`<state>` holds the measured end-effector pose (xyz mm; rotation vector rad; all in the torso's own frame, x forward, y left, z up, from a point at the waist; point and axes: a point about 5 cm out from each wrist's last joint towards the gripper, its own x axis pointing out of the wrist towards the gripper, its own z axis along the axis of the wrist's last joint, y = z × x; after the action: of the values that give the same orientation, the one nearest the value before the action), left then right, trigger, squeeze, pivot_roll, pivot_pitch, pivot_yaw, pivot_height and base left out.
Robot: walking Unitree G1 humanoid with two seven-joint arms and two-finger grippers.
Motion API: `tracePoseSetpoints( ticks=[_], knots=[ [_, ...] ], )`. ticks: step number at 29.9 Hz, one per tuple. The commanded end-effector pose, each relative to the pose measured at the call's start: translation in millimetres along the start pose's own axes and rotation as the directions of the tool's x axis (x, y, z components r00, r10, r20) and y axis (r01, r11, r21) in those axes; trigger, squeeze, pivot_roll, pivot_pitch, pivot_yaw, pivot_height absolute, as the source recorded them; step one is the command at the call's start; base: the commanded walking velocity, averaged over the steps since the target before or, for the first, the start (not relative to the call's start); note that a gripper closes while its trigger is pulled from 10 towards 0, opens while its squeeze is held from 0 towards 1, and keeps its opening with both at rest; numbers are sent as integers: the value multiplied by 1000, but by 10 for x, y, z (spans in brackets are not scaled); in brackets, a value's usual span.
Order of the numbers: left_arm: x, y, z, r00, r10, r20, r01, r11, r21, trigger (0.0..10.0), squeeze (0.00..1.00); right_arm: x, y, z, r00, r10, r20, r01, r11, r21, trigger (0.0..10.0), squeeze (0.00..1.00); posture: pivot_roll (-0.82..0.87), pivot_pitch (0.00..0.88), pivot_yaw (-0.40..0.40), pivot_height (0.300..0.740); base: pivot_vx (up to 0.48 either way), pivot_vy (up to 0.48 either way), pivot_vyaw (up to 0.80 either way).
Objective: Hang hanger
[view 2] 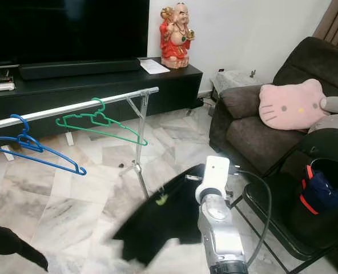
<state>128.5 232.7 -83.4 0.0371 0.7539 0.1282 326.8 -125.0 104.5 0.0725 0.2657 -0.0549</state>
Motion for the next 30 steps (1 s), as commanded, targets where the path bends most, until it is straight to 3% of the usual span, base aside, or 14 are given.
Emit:
tracePoseSetpoints(
  ticks=[1,6,18,26,30],
  knots=[
    [-7,40,3,1000,20,8,-20,999,-29,10000,0,12,53,56,999,29,17,-29,1000,5,10000,0,176,0,-103,740,0,0,0],
    [-3,163,70,998,42,39,-40,998,-48,10000,0,-28,160,36,995,95,28,-95,995,6,10000,0,162,0,-73,740,0,0,0],
    [-13,428,167,996,69,52,-67,997,-36,10000,0,-116,30,-88,1000,26,16,-27,999,31,10000,0,115,0,-15,740,0,0,0],
    [42,346,217,997,61,53,-59,997,-51,10000,0,-122,-168,-45,999,-22,38,21,1000,9,10000,0,99,0,-1,740,0,-61,0],
    [69,296,261,996,52,70,-47,997,-61,10000,0,-95,-137,-44,999,-16,41,16,1000,-1,10000,0,111,0,-16,740,0,-377,120]
  ],
)
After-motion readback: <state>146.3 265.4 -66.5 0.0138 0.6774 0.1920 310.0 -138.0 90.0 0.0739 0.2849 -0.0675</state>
